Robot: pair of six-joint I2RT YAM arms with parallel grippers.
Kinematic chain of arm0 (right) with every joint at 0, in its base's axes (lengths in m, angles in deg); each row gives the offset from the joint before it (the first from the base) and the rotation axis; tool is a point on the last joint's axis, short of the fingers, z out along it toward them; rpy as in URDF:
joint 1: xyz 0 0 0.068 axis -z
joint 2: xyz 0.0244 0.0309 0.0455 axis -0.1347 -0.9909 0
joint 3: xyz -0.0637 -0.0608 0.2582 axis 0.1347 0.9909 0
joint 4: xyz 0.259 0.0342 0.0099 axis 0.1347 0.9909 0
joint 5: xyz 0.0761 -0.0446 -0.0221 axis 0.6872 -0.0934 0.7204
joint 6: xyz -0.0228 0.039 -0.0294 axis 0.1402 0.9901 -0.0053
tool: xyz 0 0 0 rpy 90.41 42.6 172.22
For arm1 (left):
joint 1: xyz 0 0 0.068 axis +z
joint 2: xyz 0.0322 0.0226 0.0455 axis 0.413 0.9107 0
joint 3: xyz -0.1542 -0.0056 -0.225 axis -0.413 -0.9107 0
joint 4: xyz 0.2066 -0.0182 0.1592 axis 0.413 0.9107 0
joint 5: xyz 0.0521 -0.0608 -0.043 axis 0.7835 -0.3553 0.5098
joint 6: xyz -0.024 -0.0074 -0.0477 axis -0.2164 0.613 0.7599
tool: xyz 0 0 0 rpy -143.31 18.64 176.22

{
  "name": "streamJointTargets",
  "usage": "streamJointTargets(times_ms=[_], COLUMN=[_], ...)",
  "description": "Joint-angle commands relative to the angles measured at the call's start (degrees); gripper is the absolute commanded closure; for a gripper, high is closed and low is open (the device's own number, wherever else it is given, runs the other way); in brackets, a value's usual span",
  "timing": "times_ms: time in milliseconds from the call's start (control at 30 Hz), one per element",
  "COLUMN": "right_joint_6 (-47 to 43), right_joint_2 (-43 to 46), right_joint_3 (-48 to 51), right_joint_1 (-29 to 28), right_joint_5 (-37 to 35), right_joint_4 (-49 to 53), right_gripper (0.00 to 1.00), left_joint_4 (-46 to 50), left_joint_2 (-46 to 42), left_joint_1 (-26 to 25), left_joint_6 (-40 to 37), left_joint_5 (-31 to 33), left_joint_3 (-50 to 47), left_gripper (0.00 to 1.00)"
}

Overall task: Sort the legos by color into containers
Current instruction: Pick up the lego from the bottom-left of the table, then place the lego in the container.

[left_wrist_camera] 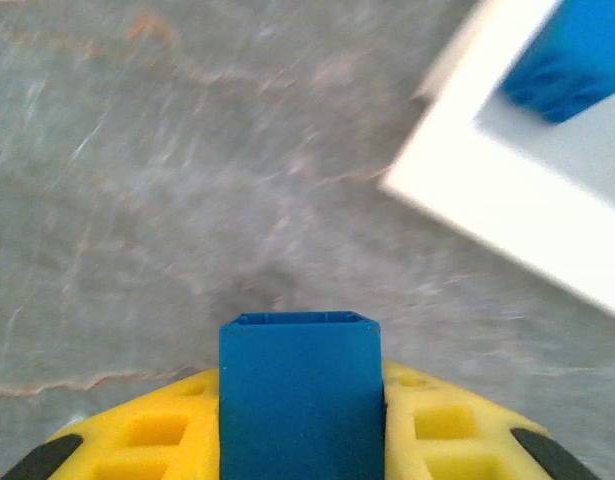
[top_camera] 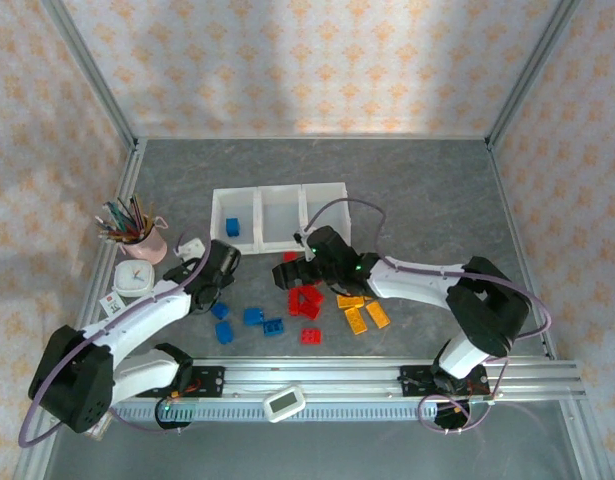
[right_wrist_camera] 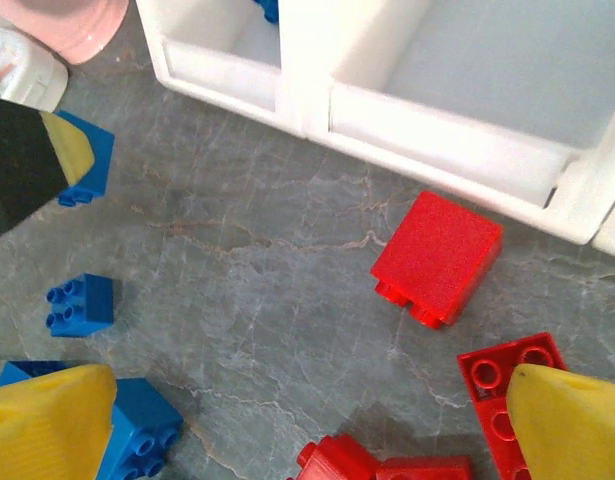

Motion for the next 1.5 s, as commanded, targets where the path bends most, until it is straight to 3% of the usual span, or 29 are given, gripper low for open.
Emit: streamJointTargets(times_ms=[0, 167, 433, 867, 933, 1133, 1233, 1467], right_joint_6=[0.71, 2.20, 4.66, 4.52, 4.44, 4.02, 4.04, 3.89], right_joint_2=[2.91, 3.54, 3.89, 4.95, 5.08, 4.66, 3.87, 2.65], right_joint_3=[-2.87, -2.51, -0.90, -0.45, -0.50, -0.69, -1.14, -2.28], right_joint_1=[1.29, 4.02, 6.49, 7.63, 7.67, 7.63, 7.63, 7.65], right_joint_5=[-2.28, -2.58, -2.68, -4.38, -4.60, -4.29, -3.72, -3.31], right_joint_4=[1.85, 1.89, -0.10, 0.24, 0.47, 0.37, 0.07, 0.20], right_gripper=[0.00, 0.00, 0.00, 0.00, 0.00, 0.00, 0.00, 0.00], left_joint_4=[1.68, -1.04, -6.98, -8.99, -8.93, -14.88, -14.98, -13.71], left_joint_2=[-1.91, 0.48, 14.08, 32.79, 33.42, 29.58, 28.25, 31.75], left_joint_1=[0.34, 0.34, 0.37, 2.17, 2.75, 3.59, 4.26, 8.07], left_joint_6=[-5.46, -11.92, -19.73, -22.30, -21.69, -21.33, -20.92, -20.10], left_joint_5=[-0.05, -0.57, -2.81, -1.06, -0.42, -6.83, -6.23, -8.61], left_joint_3=[5.17, 12.72, 23.92, 35.71, 35.86, 32.52, 31.41, 31.82], left_gripper=[0.71, 0.75, 0.75, 0.73, 0.73, 0.73, 0.73, 0.73])
